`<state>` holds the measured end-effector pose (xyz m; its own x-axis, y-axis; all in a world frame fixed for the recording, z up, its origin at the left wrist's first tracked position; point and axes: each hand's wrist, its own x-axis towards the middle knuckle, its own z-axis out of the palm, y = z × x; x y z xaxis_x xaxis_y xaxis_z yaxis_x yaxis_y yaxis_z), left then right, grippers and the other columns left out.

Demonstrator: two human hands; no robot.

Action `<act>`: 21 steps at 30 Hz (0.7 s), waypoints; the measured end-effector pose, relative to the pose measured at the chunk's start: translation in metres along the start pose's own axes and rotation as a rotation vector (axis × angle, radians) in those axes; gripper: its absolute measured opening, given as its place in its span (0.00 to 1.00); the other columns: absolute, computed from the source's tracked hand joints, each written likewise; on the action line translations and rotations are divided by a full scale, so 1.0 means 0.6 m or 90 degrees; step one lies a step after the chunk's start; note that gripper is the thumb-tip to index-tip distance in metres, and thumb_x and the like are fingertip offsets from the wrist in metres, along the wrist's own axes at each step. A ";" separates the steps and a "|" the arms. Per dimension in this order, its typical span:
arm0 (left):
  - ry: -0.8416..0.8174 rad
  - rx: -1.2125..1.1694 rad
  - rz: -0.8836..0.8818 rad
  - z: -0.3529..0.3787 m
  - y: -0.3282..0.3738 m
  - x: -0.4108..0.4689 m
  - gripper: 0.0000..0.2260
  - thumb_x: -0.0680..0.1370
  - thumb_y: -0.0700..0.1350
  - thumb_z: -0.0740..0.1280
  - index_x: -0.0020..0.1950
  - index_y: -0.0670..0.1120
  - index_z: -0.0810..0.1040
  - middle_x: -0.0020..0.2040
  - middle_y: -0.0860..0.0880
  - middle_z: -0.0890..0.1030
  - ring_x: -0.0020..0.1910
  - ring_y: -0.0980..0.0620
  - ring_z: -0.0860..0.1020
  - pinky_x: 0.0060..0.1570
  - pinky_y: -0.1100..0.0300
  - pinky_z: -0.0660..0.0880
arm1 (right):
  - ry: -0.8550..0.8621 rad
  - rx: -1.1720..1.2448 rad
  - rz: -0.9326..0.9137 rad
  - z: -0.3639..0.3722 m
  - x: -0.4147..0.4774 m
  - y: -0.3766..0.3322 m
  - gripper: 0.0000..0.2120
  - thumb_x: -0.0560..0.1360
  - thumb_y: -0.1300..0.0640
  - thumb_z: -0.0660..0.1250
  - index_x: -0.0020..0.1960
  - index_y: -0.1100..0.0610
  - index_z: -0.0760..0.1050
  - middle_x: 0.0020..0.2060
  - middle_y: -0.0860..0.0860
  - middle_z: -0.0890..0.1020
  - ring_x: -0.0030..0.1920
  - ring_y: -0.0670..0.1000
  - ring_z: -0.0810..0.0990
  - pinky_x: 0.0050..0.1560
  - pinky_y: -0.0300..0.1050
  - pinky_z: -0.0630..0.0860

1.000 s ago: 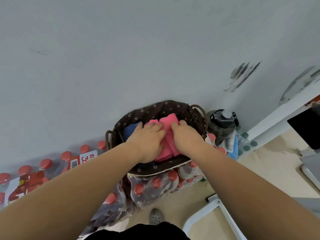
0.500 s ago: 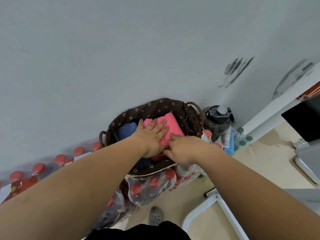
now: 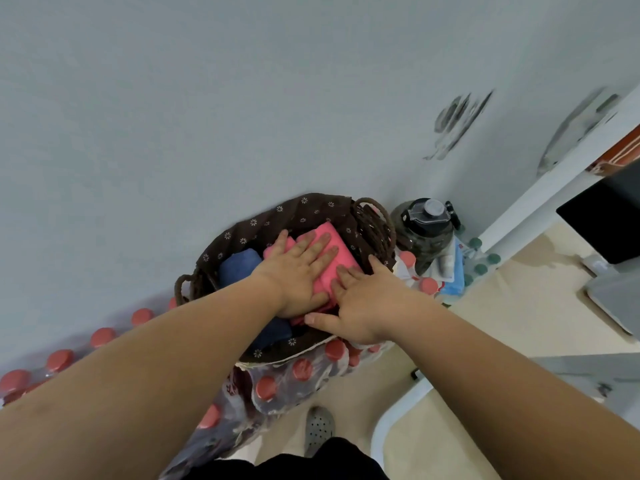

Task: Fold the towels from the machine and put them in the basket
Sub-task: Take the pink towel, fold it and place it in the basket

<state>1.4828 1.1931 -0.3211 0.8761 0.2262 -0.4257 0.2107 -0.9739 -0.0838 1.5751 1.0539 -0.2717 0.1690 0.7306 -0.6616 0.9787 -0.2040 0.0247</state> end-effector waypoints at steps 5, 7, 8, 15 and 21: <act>-0.007 0.002 -0.007 0.000 0.000 0.004 0.35 0.80 0.64 0.48 0.81 0.52 0.35 0.81 0.48 0.34 0.80 0.47 0.36 0.74 0.36 0.36 | -0.054 0.004 0.012 -0.007 0.022 -0.003 0.50 0.71 0.22 0.38 0.81 0.54 0.44 0.81 0.54 0.45 0.80 0.52 0.44 0.76 0.62 0.36; -0.011 0.006 -0.010 -0.005 0.003 0.002 0.35 0.81 0.64 0.48 0.81 0.52 0.36 0.81 0.49 0.34 0.80 0.47 0.36 0.74 0.36 0.36 | -0.054 0.004 0.011 -0.007 0.020 -0.002 0.49 0.72 0.22 0.38 0.81 0.54 0.44 0.81 0.54 0.45 0.80 0.52 0.44 0.77 0.61 0.37; -0.012 0.008 -0.010 -0.010 0.003 -0.001 0.35 0.81 0.64 0.48 0.81 0.51 0.36 0.81 0.49 0.35 0.80 0.47 0.36 0.75 0.36 0.36 | -0.047 0.004 0.010 -0.008 0.017 -0.002 0.49 0.72 0.23 0.38 0.81 0.54 0.45 0.81 0.55 0.45 0.81 0.52 0.45 0.77 0.61 0.38; 0.105 -0.086 -0.080 -0.044 -0.012 -0.071 0.33 0.83 0.58 0.53 0.82 0.50 0.42 0.83 0.50 0.42 0.81 0.49 0.41 0.77 0.39 0.41 | 0.163 0.065 0.032 -0.029 -0.007 -0.010 0.37 0.77 0.28 0.46 0.57 0.56 0.79 0.55 0.54 0.81 0.53 0.56 0.80 0.55 0.57 0.77; 0.223 -0.044 -0.154 -0.061 -0.037 -0.178 0.32 0.80 0.61 0.57 0.81 0.53 0.52 0.82 0.46 0.53 0.81 0.43 0.47 0.77 0.37 0.44 | 0.312 0.093 0.124 -0.040 -0.029 -0.044 0.36 0.79 0.33 0.53 0.80 0.50 0.52 0.80 0.55 0.54 0.80 0.59 0.48 0.77 0.66 0.48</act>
<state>1.4006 1.1912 -0.2407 0.8895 0.4518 -0.0678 0.4467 -0.8912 -0.0784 1.5492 1.0619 -0.2427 0.4139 0.8814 -0.2277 0.9035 -0.4283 -0.0156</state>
